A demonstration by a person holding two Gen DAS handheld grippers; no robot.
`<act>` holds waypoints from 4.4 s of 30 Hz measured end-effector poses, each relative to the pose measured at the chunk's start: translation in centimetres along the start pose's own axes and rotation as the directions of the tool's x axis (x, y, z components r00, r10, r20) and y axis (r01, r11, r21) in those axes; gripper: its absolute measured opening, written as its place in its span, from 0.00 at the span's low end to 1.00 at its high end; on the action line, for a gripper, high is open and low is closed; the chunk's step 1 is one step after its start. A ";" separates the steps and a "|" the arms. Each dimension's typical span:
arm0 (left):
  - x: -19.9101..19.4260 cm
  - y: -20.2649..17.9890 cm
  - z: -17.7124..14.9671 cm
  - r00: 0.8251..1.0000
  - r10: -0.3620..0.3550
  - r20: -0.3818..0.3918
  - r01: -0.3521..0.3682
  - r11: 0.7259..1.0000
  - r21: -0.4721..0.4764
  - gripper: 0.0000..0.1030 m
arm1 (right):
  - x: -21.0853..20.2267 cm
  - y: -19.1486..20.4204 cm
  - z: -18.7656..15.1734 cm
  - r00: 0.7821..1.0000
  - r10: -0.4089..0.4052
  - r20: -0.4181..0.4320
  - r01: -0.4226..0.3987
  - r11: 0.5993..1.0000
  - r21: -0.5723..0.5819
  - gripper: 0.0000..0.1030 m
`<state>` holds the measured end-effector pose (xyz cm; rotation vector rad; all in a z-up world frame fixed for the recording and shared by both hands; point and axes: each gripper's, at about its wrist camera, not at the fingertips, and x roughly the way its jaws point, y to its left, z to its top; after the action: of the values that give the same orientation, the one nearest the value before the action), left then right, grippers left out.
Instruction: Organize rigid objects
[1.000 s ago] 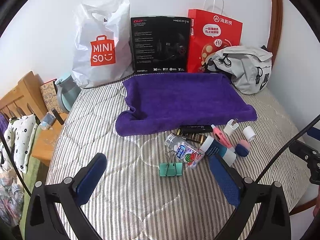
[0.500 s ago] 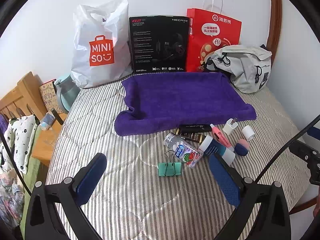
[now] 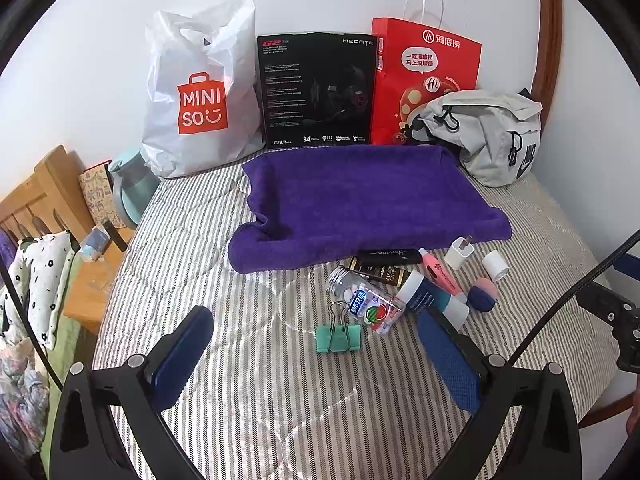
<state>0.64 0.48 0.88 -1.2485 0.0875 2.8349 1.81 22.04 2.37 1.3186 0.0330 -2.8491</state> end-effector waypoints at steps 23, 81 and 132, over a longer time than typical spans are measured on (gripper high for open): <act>8.5 -1.0 -3.3 0.993 -0.008 -0.118 0.013 0.999 0.042 1.00 | 7.3 -2.6 -3.3 0.991 0.002 -0.135 0.000 1.000 0.016 1.00; 11.0 -0.9 -4.0 0.992 -0.069 -0.108 0.074 0.997 0.038 0.39 | 17.5 -4.0 0.4 0.992 0.078 -0.102 -0.084 0.995 -0.048 0.36; 13.5 3.5 11.0 0.994 -0.099 -0.042 0.097 0.994 -0.041 0.38 | 21.0 -0.3 14.3 0.954 0.289 -0.082 -0.296 0.951 -0.094 0.29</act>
<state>-16.77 -2.03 -1.59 -1.2857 -0.0277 2.7393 -22.70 22.24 -4.37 1.2775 -0.0121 -2.5211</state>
